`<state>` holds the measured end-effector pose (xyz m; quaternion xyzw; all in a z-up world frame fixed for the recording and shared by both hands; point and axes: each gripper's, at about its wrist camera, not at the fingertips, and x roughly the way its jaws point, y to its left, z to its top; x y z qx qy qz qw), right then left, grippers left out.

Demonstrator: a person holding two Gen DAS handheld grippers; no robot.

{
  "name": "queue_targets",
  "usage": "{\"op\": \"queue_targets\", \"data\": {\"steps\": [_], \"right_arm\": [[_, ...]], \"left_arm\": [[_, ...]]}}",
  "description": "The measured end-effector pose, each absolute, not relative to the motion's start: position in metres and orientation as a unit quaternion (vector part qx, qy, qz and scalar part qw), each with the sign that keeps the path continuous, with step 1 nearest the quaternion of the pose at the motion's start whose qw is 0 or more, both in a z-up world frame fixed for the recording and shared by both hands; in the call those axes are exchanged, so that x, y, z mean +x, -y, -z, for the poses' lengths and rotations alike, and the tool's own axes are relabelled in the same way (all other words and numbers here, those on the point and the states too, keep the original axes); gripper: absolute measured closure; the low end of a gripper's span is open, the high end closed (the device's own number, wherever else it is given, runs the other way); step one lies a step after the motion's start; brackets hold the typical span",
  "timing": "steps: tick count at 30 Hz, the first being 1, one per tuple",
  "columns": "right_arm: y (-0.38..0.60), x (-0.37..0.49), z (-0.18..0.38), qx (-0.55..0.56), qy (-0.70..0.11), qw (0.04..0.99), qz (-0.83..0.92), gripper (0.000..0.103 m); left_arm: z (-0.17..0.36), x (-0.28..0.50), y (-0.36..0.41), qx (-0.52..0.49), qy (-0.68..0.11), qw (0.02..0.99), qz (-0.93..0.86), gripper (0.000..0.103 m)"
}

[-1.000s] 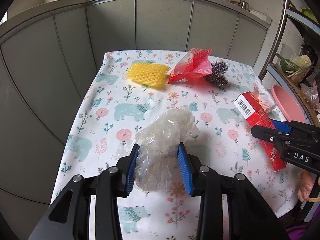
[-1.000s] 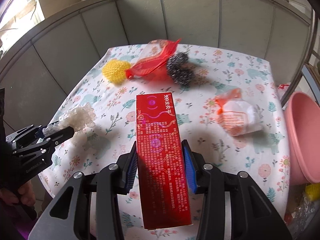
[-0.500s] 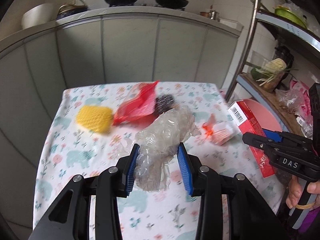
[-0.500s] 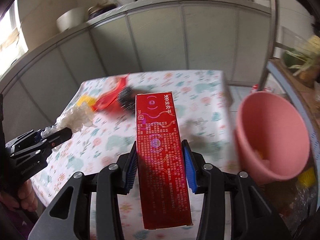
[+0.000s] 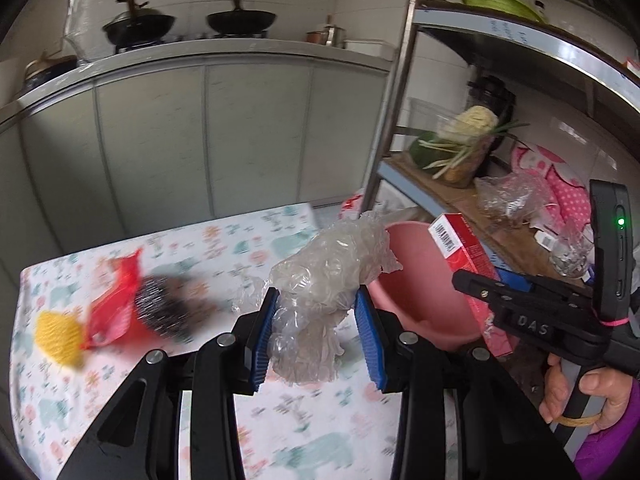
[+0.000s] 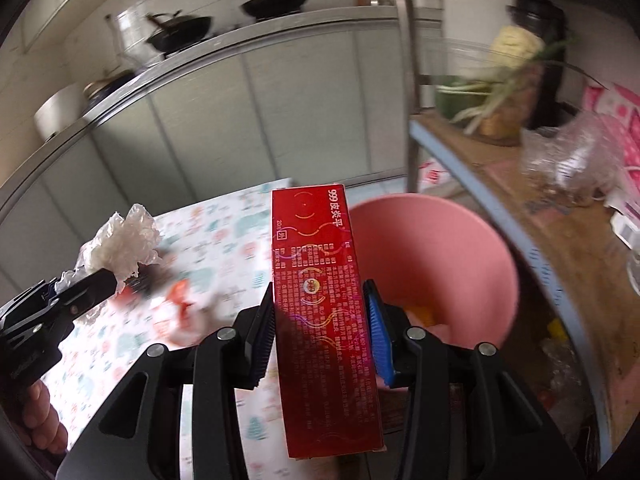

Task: Collect trash
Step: 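Carry the bubble wrap with the left gripper while the right gripper carries the red box to the basin, then open the left gripper over the basin while the right gripper releases the red box inside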

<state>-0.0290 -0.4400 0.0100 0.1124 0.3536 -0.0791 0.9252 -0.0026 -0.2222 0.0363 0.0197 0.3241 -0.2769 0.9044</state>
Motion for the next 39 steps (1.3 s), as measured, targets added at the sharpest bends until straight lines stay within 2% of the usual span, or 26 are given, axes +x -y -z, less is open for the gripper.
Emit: {"op": "queue_targets", "data": {"steps": [8,18,26,34,39], "right_arm": [[0.485,-0.019,0.011,0.139,-0.359,0.914,0.128,0.061],[0.510,0.003,0.042,0.152,-0.376,0.900,0.161,0.060],[0.517,0.006,0.053,0.155,-0.373,0.899,0.169,0.060],[0.517,0.010,0.057,0.153,-0.378,0.897,0.173,0.060],[0.515,0.008,0.055,0.149,-0.379,0.897,0.172,0.060]], "left_arm": [[-0.026,0.019,0.305,0.018,-0.336,0.877,0.343,0.065],[0.015,0.046,0.365,0.020,-0.384,0.850,0.361,0.065],[0.041,0.057,0.373,0.027,-0.405,0.845,0.349,0.064],[0.042,0.061,0.374,0.017,-0.415,0.840,0.349,0.054],[0.036,0.060,0.371,0.012,-0.412,0.841,0.351,0.052]]}}
